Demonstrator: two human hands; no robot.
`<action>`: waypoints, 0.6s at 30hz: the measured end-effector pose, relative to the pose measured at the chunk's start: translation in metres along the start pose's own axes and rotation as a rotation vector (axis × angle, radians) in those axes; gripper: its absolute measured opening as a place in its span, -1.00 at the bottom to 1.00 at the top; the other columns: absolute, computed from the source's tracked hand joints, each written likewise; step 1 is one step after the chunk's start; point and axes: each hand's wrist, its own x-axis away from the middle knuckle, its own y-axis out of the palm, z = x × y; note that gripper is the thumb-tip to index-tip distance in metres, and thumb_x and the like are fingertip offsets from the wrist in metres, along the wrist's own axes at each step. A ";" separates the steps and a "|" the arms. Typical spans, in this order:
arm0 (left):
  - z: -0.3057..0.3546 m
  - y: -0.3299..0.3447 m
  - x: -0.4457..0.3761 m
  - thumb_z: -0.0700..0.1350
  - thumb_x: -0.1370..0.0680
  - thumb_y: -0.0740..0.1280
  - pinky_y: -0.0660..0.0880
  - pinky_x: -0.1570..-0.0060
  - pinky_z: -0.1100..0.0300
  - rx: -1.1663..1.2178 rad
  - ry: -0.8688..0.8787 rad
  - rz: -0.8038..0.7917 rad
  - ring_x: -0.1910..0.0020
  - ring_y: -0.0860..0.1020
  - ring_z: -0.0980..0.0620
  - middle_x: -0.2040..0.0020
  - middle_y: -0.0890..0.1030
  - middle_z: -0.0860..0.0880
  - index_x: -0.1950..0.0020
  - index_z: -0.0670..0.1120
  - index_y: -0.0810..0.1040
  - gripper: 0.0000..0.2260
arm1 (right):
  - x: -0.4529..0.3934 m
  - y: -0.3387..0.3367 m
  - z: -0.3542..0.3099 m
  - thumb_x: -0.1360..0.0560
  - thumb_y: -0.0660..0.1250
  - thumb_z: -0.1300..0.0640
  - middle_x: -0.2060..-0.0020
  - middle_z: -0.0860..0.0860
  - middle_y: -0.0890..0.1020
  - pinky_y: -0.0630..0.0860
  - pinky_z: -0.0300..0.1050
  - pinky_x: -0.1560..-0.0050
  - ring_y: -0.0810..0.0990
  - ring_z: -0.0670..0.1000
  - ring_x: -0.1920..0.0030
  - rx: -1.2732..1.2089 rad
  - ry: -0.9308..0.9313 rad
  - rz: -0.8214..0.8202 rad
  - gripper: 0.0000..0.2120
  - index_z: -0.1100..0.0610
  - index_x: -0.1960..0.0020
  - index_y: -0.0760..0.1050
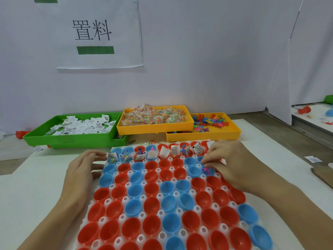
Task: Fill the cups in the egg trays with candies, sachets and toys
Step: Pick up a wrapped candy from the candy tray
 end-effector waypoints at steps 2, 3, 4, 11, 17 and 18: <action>0.001 0.000 0.000 -0.19 -0.66 0.07 0.52 0.15 0.04 0.002 -0.005 0.006 0.09 0.63 -0.09 0.07 0.68 -0.07 0.10 -0.11 0.62 -0.66 | 0.000 0.002 0.001 -0.56 0.38 0.16 0.13 -0.20 0.57 0.32 -0.45 0.09 0.45 -0.23 0.11 0.024 0.020 -0.022 -0.82 0.01 -0.10 0.71; 0.001 0.000 0.000 -0.19 -0.67 0.06 0.52 0.16 0.05 0.006 -0.008 0.008 0.09 0.63 -0.09 0.07 0.68 -0.07 0.09 -0.11 0.62 -0.66 | 0.000 0.002 0.001 -0.57 0.36 0.14 0.13 -0.22 0.55 0.33 -0.45 0.09 0.44 -0.23 0.10 0.029 0.033 -0.030 -0.81 -0.01 -0.13 0.70; 0.002 0.000 0.001 -0.18 -0.67 0.06 0.52 0.16 0.04 0.008 -0.011 0.009 0.09 0.63 -0.10 0.07 0.68 -0.08 0.09 -0.12 0.62 -0.66 | 0.000 0.002 0.002 -0.58 0.36 0.13 0.14 -0.24 0.52 0.33 -0.44 0.09 0.44 -0.24 0.09 0.031 0.044 -0.035 -0.80 -0.02 -0.14 0.69; 0.009 -0.002 0.002 -0.17 -0.66 0.08 0.52 0.11 -0.06 -0.073 0.047 0.088 0.01 0.59 -0.12 0.01 0.64 -0.09 0.07 -0.09 0.59 -0.70 | 0.001 -0.002 0.001 -0.57 0.38 0.15 0.14 -0.23 0.54 0.32 -0.43 0.09 0.46 -0.24 0.08 -0.042 0.085 0.007 -0.79 -0.03 -0.15 0.69; 0.052 0.009 -0.003 -0.23 -0.59 0.26 0.42 0.10 0.39 -0.362 0.381 0.117 0.11 0.55 0.25 0.09 0.64 0.07 0.06 -0.03 0.60 -0.85 | 0.002 -0.006 0.005 -0.57 0.37 0.13 0.08 -0.16 0.61 0.30 -0.44 0.15 0.49 -0.20 0.03 -0.064 0.095 0.122 -0.82 -0.03 -0.11 0.69; 0.062 0.020 -0.005 -0.21 -0.59 0.29 0.39 0.16 0.46 -0.399 0.424 0.071 0.13 0.54 0.26 0.11 0.63 0.10 0.07 -0.03 0.61 -0.87 | 0.002 -0.005 0.006 -0.57 0.37 0.13 0.09 -0.16 0.61 0.30 -0.45 0.15 0.49 -0.21 0.02 -0.073 0.091 0.149 -0.83 -0.03 -0.09 0.69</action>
